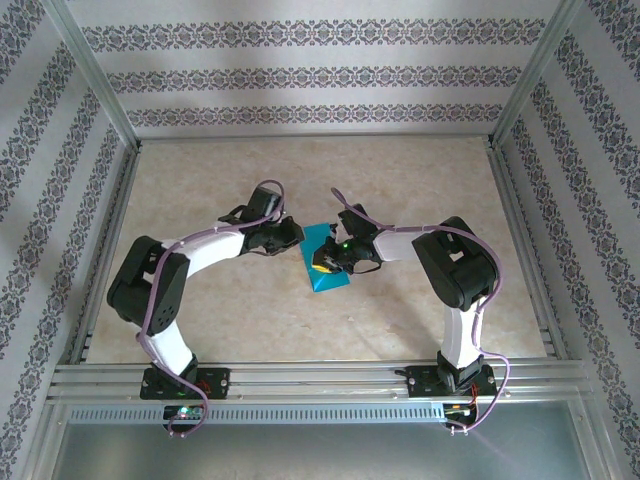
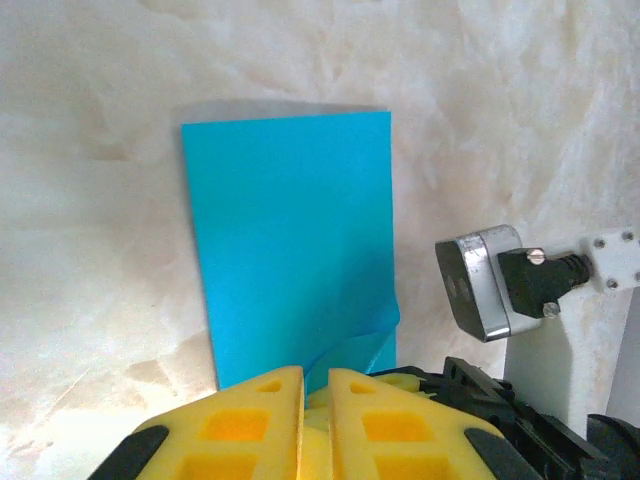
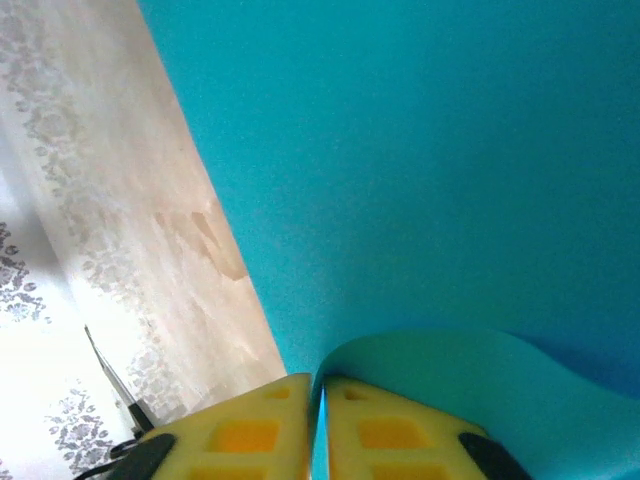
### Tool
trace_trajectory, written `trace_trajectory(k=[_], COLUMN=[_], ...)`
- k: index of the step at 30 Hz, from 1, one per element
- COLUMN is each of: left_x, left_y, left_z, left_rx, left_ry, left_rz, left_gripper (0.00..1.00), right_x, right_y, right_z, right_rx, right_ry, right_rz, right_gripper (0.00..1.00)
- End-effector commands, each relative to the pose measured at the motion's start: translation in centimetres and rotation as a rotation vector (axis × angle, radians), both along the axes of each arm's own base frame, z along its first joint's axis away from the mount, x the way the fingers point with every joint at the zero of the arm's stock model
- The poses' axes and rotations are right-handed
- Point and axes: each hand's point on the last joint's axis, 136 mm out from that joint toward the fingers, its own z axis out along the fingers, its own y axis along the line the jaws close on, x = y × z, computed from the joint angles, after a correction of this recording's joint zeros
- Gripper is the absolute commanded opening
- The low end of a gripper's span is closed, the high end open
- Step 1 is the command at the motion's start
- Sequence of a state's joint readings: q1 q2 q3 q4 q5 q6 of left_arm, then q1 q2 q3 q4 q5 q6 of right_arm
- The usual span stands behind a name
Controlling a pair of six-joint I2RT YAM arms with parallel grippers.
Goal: Fold a paper plane with a square sheet of paper (pick it up from the middle)
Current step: Fold the triangle a second time at the center of the table.
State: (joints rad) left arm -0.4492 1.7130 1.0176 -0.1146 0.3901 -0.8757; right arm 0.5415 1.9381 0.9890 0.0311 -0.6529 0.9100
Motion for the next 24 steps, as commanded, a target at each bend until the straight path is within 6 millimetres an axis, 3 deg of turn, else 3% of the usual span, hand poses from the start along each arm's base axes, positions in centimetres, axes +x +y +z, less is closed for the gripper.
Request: trace_trajectory(k=[1,7,12,24], left_x=[-1.3,-2.6,-3.2,-3.9], left_y=[2.0,3.2,2.9,-2.1], left_z=[-1.4,-0.9,-0.2,-0.6], left_rx=[0.056,0.064,0.028,-0.051], left_ry=[0.054,0.049,0.042,0.058], left_rz=[0.068,0.114,0.097,-0.031], left_gripper=[0.15,0.15,0.15,0.14], right_x=[-0.9,-0.9,-0.9,-1.3], right_y=[-1.2,-1.0,-1.1,-2.0], right_z=[-2.4,-2.2,-2.2,-3.2], right_rx=[-0.101,-0.091,-0.094,-0.142], right_ry=[0.041,0.043,0.042,0.062], right_rz=[-0.017,-0.014,-0.017,-0.023], right_gripper=[0.22,0.37,0.41,0.19])
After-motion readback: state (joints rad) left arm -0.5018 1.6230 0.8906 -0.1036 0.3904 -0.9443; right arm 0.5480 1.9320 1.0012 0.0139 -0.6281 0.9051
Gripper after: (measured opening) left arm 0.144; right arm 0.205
